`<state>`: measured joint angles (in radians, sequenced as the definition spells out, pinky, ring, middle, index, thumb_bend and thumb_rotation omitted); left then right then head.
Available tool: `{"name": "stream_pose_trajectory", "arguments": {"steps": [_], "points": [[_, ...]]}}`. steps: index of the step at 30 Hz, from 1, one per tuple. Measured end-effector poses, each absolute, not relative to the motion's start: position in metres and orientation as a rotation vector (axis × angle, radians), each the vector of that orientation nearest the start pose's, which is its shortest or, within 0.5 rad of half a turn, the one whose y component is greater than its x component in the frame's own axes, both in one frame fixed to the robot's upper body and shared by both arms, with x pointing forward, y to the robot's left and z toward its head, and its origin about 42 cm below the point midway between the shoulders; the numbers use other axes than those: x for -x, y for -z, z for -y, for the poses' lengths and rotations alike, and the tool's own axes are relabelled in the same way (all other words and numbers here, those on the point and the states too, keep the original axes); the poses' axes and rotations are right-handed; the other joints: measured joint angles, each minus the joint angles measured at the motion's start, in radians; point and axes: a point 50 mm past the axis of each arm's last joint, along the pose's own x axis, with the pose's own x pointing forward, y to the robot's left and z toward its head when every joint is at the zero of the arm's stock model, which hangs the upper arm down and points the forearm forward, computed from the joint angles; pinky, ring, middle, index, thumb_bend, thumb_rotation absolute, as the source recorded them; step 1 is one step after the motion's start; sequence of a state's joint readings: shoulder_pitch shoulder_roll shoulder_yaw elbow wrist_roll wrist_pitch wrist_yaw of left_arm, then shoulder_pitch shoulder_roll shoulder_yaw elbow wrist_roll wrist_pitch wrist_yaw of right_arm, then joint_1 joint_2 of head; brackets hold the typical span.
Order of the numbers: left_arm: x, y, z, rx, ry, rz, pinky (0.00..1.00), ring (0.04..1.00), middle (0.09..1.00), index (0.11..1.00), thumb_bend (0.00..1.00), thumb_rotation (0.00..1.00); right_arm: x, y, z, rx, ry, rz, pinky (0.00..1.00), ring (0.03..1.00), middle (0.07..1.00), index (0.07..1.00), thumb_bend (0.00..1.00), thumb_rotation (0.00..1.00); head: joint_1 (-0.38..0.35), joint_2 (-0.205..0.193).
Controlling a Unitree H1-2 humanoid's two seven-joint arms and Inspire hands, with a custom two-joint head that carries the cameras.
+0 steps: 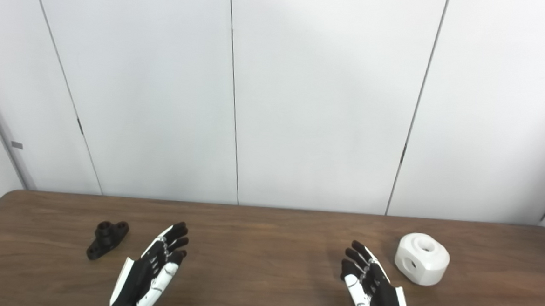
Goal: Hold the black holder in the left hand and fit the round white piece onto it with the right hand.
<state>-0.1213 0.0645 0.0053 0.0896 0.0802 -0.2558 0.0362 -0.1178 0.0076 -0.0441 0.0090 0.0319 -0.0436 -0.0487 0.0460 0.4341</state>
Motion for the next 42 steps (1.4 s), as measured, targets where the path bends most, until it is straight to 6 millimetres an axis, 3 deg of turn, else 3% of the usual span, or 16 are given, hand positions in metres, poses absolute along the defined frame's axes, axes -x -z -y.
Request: {"name": "stream_pose_trajectory", "arguments": {"steps": [13, 42], "points": [[-0.3217, -0.1243, -0.2258, -0.137, -0.013, 0.291, 0.81, 0.864, 0.886, 0.877, 0.65, 0.70, -0.3221, -0.1302, 0.2161, -0.063, 0.061, 0.149, 0.75, 0.820, 0.841, 0.848, 0.35, 0.57, 0.017, 0.002], [-0.3220, -0.1257, -0.2259, -0.156, -0.049, 0.300, 0.77, 0.842, 0.866, 0.860, 0.65, 0.70, -0.3260, -0.1272, 0.2208, -0.065, 0.070, 0.139, 0.75, 0.811, 0.839, 0.845, 0.34, 0.54, 0.057, -0.045]]}}
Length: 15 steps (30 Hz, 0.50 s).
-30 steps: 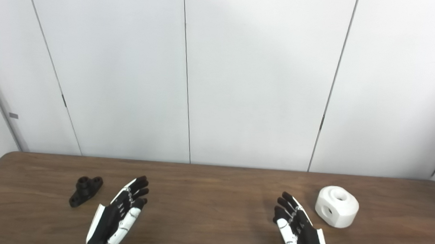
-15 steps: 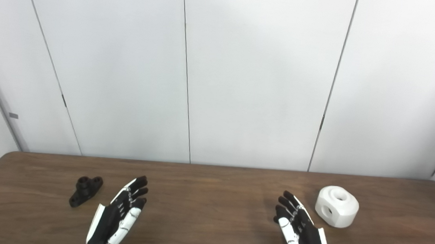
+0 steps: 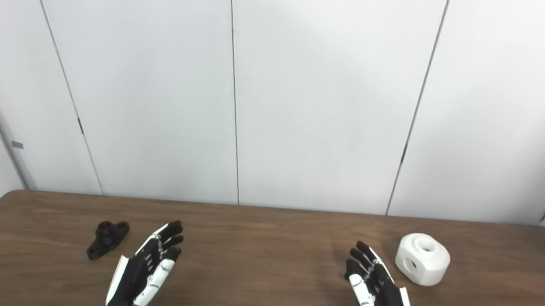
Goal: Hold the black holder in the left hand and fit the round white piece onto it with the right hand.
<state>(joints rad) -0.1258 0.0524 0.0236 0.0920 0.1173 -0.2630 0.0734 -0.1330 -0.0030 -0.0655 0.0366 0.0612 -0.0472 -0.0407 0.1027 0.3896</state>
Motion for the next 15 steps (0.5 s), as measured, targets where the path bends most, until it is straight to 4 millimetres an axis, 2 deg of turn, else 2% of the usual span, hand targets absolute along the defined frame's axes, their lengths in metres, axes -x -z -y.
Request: {"name": "stream_pose_trajectory", "arguments": {"steps": [7, 15], "points": [[-0.3216, -0.1274, -0.2257, -0.155, -0.054, 0.331, 0.76, 0.823, 0.852, 0.854, 0.62, 0.70, -0.3269, -0.1272, 0.2230, -0.077, 0.069, 0.140, 0.76, 0.820, 0.848, 0.853, 0.33, 0.52, 0.017, -0.023], [-0.3217, -0.1290, -0.2260, -0.182, -0.075, 0.338, 0.74, 0.817, 0.852, 0.842, 0.62, 0.68, -0.3273, -0.1273, 0.2239, -0.073, 0.068, 0.143, 0.76, 0.821, 0.852, 0.854, 0.33, 0.55, 0.048, -0.023]]}}
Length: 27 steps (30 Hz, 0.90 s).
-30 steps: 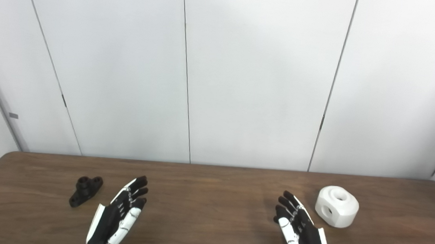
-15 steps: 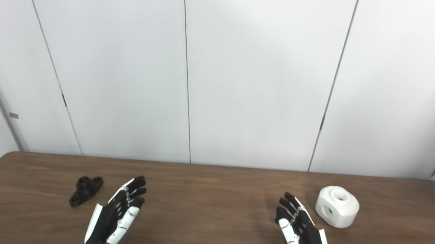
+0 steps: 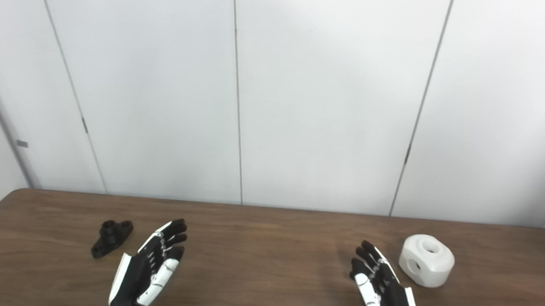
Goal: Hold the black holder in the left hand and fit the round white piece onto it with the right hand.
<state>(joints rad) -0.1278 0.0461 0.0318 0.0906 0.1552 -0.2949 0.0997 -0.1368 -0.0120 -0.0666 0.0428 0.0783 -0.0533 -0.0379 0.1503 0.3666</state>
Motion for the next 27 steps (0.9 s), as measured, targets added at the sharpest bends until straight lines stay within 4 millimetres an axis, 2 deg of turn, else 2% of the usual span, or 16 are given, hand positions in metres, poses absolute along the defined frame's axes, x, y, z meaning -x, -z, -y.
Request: {"name": "stream_pose_trajectory", "arguments": {"steps": [3, 5, 8, 11, 12, 17, 20, 27], "points": [[-0.321, -0.131, -0.227, -0.188, -0.086, 0.343, 0.73, 0.831, 0.866, 0.852, 0.61, 0.64, -0.328, -0.128, 0.224, -0.074, 0.067, 0.144, 0.77, 0.831, 0.859, 0.861, 0.33, 0.55, 0.005, 0.000], [-0.320, -0.132, -0.228, -0.210, -0.089, 0.349, 0.69, 0.813, 0.853, 0.841, 0.65, 0.65, -0.328, -0.128, 0.225, -0.077, 0.065, 0.145, 0.78, 0.838, 0.862, 0.865, 0.33, 0.55, 0.006, 0.002], [-0.320, -0.133, -0.234, -0.260, -0.102, 0.358, 0.64, 0.787, 0.840, 0.831, 0.67, 0.62, -0.328, -0.128, 0.226, -0.081, 0.063, 0.146, 0.78, 0.843, 0.867, 0.869, 0.32, 0.55, 0.011, 0.002], [-0.319, -0.137, -0.251, -0.341, -0.150, 0.373, 0.71, 0.810, 0.835, 0.831, 0.67, 0.58, -0.329, -0.129, 0.227, -0.078, 0.060, 0.149, 0.77, 0.831, 0.863, 0.867, 0.36, 0.55, 0.018, 0.002], [-0.319, -0.138, -0.258, -0.375, -0.166, 0.376, 0.70, 0.810, 0.841, 0.838, 0.69, 0.57, -0.329, -0.129, 0.228, -0.078, 0.059, 0.150, 0.78, 0.831, 0.860, 0.866, 0.37, 0.55, 0.022, 0.002], [-0.317, -0.150, -0.292, -0.530, -0.257, 0.413, 0.70, 0.798, 0.829, 0.844, 0.77, 0.53, -0.329, -0.129, 0.229, -0.074, 0.053, 0.158, 0.77, 0.827, 0.856, 0.860, 0.35, 0.56, 0.032, 0.000], [-0.317, -0.156, -0.304, -0.591, -0.304, 0.435, 0.75, 0.825, 0.851, 0.856, 0.77, 0.45, -0.329, -0.129, 0.229, -0.074, 0.054, 0.158, 0.77, 0.830, 0.859, 0.863, 0.35, 0.57, 0.040, -0.002], [-0.324, -0.168, -0.336, -0.779, -0.425, 0.482, 0.72, 0.825, 0.875, 0.888, 0.86, 0.40, -0.330, -0.129, 0.230, -0.070, 0.049, 0.160, 0.79, 0.838, 0.867, 0.870, 0.35, 0.57, 0.066, -0.005]]}}
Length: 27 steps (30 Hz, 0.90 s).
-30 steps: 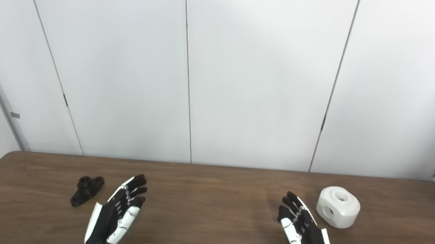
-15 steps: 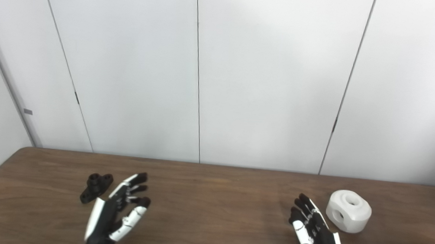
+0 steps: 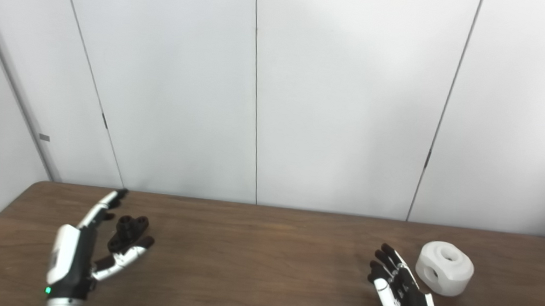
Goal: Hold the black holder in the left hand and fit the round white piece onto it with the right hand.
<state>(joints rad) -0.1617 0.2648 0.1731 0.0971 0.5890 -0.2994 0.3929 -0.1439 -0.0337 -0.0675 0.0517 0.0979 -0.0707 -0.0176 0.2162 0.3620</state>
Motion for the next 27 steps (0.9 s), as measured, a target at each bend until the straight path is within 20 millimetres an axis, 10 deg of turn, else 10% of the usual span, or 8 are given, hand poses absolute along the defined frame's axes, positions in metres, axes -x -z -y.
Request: {"name": "stream_pose_trajectory", "arguments": {"steps": [27], "points": [[-0.363, -0.131, -0.403, -0.902, -0.515, 0.052, 0.86, 0.971, 0.981, 0.975, 1.00, 0.36, -0.332, -0.130, 0.238, -0.071, 0.043, 0.174, 0.80, 0.847, 0.871, 0.875, 0.33, 0.53, 0.071, 0.000]]}}
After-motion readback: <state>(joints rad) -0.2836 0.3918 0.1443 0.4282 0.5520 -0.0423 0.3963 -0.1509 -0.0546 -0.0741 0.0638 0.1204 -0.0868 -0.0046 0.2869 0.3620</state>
